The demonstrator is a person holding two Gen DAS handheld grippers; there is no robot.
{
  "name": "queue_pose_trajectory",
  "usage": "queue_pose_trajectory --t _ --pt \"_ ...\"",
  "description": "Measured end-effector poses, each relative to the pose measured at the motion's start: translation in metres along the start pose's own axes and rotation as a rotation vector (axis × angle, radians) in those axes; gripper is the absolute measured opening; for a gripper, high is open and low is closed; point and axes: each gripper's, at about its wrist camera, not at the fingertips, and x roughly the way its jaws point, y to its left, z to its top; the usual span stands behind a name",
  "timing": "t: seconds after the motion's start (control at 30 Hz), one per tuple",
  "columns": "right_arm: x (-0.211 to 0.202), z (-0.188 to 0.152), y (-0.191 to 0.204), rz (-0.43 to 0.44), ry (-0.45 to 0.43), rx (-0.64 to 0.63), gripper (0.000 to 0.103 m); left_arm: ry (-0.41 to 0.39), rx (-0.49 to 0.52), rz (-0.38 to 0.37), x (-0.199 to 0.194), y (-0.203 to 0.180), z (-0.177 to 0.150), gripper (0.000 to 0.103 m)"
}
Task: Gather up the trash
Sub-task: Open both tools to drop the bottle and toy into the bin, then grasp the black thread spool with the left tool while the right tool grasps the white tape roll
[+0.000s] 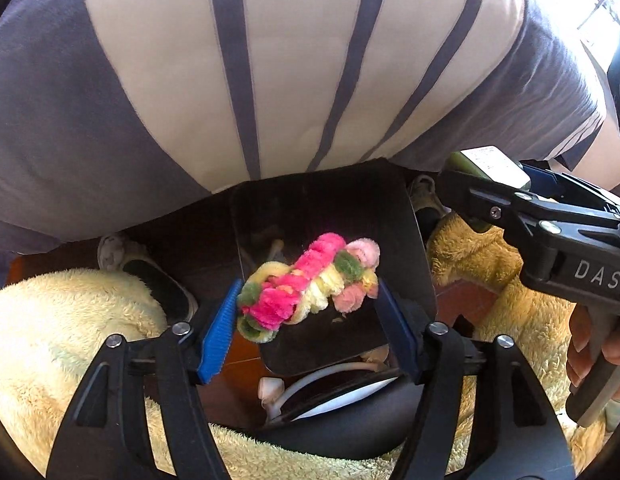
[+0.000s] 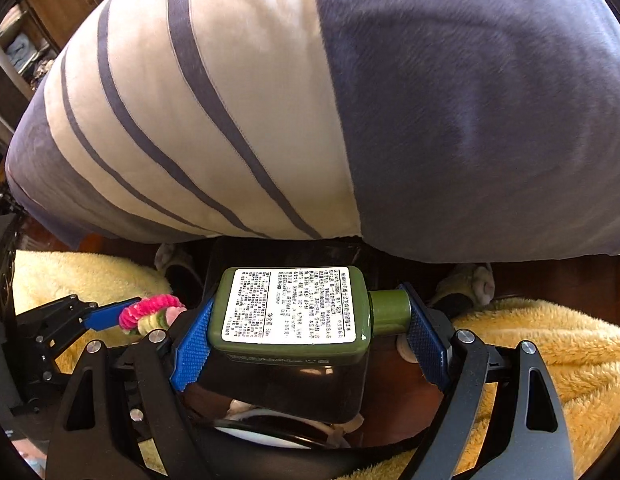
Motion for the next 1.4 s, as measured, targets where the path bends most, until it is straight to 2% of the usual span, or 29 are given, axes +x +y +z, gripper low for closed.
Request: queue_pose_trajectory --t 0.1,0.17,0.23,0.57,0.8,1.0,1.2,1.4 --pt "0.006 0.002 0.003 -0.004 0.01 -0.011 0.087 0.013 -0.002 0.001 0.005 0.0 0.001 0.068" --pt "0.005 0.003 0.004 -0.008 0.012 -0.009 0.094 0.015 0.0 0.001 0.005 0.0 0.001 0.071" --pt "0.004 0.003 0.002 -0.014 0.004 -0.009 0.094 0.013 0.002 0.001 0.005 0.0 0.002 0.076" --pt "-0.009 0.006 -0.007 -0.02 -0.035 0.031 0.094 -0.023 0.006 0.012 -0.005 -0.001 0.003 0.081" --pt "-0.026 0.008 -0.014 -0.025 -0.081 0.046 0.094 -0.114 0.0 0.047 -0.036 0.001 0.006 0.083" --pt "-0.058 0.013 -0.02 -0.037 -0.157 0.056 0.094 -0.222 0.006 0.085 -0.075 0.003 0.012 0.086" --pt "-0.1 0.031 -0.027 -0.066 -0.271 0.047 0.094 -0.334 0.006 0.132 -0.117 0.01 0.027 0.087" --pt "-0.126 0.06 -0.027 -0.098 -0.357 0.027 0.095 -0.413 -0.001 0.176 -0.148 0.023 0.047 0.087"
